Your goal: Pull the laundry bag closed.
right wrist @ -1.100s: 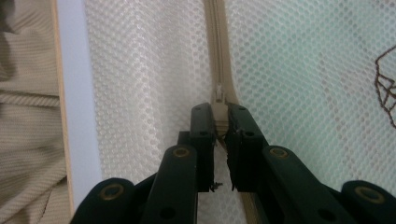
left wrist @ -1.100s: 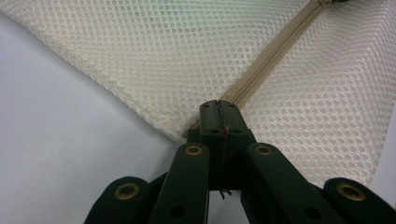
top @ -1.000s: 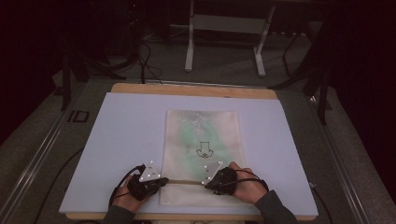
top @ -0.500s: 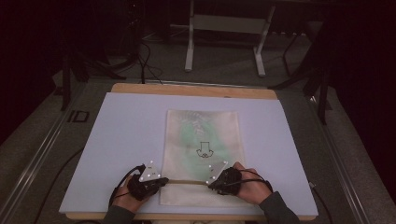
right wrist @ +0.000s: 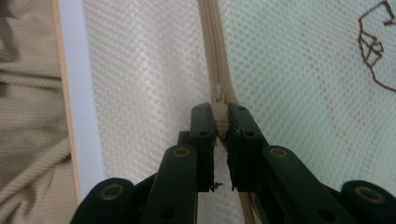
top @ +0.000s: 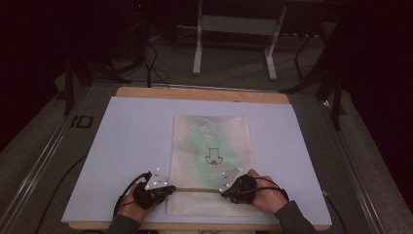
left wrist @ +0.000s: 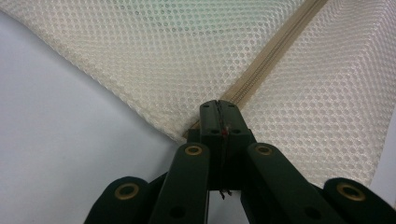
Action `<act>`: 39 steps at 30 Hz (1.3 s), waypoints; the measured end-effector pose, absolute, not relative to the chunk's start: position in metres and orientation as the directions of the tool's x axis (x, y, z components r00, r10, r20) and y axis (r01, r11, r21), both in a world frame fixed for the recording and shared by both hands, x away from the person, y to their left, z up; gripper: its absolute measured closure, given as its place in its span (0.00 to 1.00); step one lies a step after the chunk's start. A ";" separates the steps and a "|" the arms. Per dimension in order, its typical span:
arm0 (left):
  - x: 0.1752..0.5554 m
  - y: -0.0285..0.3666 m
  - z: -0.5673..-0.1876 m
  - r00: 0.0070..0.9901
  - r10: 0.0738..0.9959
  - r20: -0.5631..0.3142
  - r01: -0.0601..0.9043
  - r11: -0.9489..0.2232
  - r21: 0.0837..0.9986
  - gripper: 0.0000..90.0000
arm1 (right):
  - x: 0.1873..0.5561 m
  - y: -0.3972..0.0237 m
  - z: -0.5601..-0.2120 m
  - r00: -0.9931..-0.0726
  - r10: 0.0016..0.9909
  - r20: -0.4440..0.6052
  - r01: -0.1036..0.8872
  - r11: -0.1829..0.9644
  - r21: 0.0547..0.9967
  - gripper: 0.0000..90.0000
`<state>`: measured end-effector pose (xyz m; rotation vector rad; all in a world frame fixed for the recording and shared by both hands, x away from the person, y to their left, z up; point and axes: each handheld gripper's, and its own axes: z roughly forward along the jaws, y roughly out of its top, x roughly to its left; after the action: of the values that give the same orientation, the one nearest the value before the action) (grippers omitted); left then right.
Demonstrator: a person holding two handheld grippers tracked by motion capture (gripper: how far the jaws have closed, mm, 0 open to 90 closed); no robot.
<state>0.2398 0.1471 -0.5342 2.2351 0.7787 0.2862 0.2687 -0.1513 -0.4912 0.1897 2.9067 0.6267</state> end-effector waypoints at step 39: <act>0.240 0.148 -0.534 0.791 0.610 -0.033 0.449 -0.543 0.710 0.99 | 0.268 -0.183 -0.495 -0.974 0.204 -0.101 0.137 0.879 0.458 0.91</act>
<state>0.2401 0.1476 -0.5342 2.2365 0.7798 0.2813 0.2681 -0.1828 -0.4947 0.2646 2.9027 0.6911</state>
